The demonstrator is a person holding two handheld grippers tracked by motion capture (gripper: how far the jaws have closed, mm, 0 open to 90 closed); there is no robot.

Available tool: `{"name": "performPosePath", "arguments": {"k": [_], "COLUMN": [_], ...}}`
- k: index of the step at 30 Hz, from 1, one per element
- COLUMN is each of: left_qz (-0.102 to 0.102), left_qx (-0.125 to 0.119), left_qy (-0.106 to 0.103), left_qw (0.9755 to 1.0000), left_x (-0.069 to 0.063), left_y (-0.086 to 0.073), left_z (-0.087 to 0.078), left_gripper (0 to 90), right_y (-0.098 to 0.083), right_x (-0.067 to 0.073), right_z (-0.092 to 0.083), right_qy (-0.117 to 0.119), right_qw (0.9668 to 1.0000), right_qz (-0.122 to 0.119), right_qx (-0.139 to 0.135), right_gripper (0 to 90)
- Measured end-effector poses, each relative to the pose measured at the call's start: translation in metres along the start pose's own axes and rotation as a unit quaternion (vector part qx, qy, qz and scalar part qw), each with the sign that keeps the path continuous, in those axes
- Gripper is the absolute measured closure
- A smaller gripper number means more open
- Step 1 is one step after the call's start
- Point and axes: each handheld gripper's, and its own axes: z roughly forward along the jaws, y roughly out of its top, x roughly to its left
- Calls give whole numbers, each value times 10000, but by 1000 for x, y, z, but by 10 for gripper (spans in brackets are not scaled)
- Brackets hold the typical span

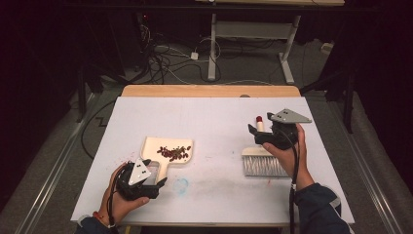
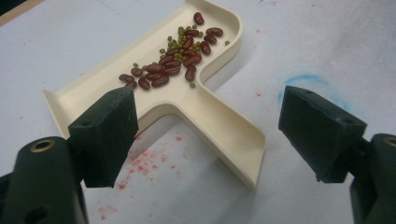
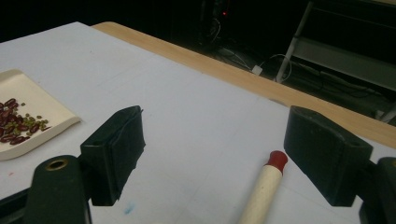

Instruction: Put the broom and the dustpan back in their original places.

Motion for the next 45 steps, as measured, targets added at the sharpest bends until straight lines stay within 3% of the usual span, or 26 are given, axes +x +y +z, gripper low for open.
{"name": "performPosePath", "arguments": {"k": [23, 45], "left_qz": [131, 128], "left_qx": [3, 68], "left_qy": [20, -20], "left_qw": [9999, 9999], "left_x": [-1, -2], "left_y": [0, 0], "left_z": [0, 1], "left_gripper": [182, 182], "right_y": [2, -11], "right_x": [22, 23], "right_z": [-30, -52], "right_qy": [250, 262], "right_qw": [9988, 9976], "right_qz": [-396, -628], "right_qx": [-133, -156], "right_gripper": [219, 221]}}
